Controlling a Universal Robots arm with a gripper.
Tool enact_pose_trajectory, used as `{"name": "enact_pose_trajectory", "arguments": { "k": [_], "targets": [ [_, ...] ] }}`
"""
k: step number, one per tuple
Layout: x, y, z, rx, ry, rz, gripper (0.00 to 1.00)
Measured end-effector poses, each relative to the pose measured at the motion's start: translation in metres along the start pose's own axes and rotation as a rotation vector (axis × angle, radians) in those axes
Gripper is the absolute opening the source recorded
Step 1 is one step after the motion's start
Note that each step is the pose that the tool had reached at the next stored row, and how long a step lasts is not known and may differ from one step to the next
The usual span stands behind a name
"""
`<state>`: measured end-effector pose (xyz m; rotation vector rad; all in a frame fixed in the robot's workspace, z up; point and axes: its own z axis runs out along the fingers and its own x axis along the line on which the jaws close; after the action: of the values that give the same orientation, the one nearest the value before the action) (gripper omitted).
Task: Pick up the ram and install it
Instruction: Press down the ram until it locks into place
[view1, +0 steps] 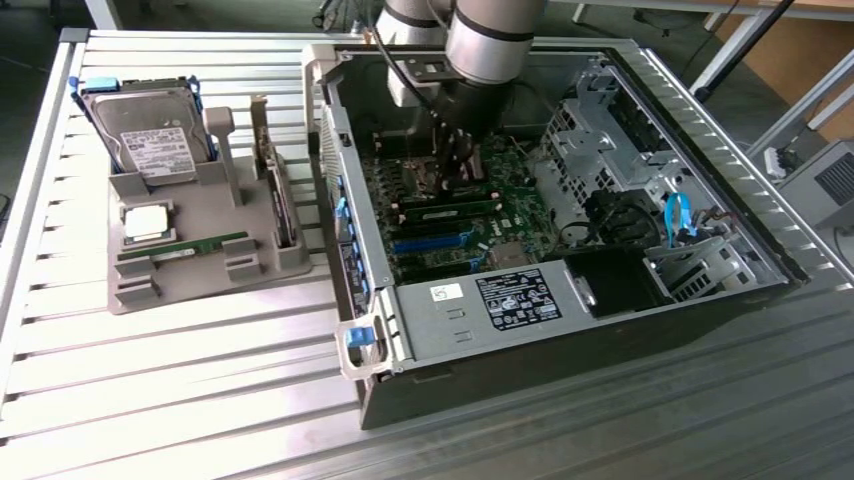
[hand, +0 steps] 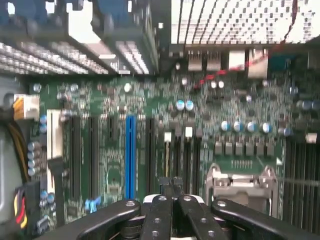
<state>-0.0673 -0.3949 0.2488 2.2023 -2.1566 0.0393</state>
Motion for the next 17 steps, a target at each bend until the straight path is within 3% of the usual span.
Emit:
{"name": "enact_pose_trajectory", "arguments": {
  "k": [3,6,8,10,12,17],
  "targets": [
    [0.001,-0.0270,-0.0012,-0.0014,0.0000,0.000,0.09],
    [0.002,-0.0365,-0.0142,-0.0014,0.0001,0.000,0.09],
    [0.002,-0.0548,-0.0175,-0.0043,0.0000,0.000,0.09],
    [0.003,-0.0641,-0.0224,-0.0045,0.0000,0.000,0.09],
    [0.003,-0.0692,-0.0308,-0.0045,-0.0001,0.000,0.09],
    [0.005,-0.0750,-0.0644,-0.0045,-0.0001,0.000,0.09]
  ]
}}
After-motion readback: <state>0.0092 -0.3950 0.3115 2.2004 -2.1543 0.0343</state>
